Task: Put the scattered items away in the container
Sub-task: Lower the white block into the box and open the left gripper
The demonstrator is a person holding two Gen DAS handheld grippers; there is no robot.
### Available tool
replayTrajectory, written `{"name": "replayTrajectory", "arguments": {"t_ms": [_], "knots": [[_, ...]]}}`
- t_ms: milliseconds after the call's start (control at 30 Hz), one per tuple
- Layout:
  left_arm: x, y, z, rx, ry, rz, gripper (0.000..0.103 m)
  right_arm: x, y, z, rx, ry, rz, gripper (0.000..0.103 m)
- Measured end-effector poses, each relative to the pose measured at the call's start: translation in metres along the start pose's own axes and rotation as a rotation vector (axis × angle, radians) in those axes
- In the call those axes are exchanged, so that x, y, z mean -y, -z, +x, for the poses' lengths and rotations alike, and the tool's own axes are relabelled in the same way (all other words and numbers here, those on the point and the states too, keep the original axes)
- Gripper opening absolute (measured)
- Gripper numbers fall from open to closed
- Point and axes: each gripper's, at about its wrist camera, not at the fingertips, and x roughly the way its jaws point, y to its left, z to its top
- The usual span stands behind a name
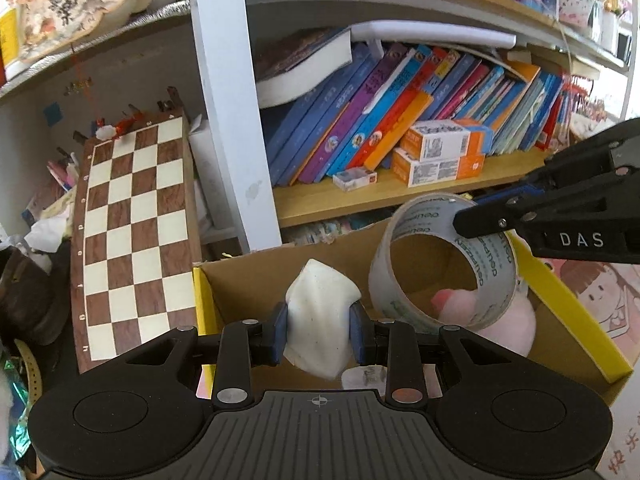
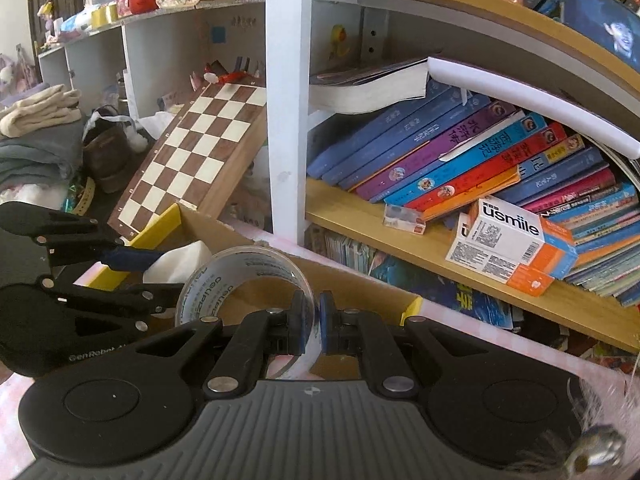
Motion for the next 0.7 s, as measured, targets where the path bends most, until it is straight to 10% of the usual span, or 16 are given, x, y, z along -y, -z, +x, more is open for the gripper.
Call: {"name": "replayTrajectory", "arguments": {"t_ms": [700], "knots": [[-0.008,0.004,0.007,-0.008,-0.031,-0.033,0.054,0.002,-0.01,0.025,-0.024,-0.022,-0.011,0.006]]}}
